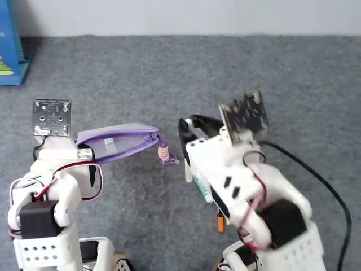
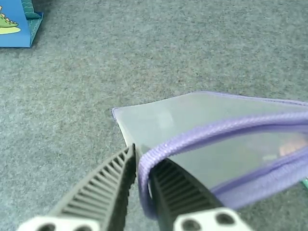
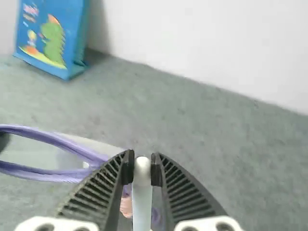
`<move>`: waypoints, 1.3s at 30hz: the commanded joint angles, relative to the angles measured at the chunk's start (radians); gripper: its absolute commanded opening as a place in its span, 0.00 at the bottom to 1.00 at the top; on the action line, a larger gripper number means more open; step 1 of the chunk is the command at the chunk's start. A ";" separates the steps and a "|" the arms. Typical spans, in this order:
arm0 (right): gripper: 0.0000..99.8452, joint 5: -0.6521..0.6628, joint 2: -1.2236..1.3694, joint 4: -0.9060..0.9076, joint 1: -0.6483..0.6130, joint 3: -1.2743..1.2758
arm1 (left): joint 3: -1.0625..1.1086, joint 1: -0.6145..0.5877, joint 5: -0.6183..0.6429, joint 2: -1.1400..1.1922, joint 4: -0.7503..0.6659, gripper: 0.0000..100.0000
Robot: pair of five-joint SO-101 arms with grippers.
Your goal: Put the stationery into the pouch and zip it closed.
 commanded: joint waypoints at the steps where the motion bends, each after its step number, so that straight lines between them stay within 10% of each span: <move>1: 0.01 0.012 -0.094 0.005 -0.056 -0.015 | -0.007 0.008 0.008 0.014 -0.012 0.01; 14: 0.01 0.009 -0.288 -0.199 -0.315 -0.011 | -0.007 0.008 0.008 0.014 -0.012 0.01; 39: 0.01 0.123 -0.116 -0.944 -0.277 0.446 | -0.005 0.008 0.008 0.012 -0.012 0.01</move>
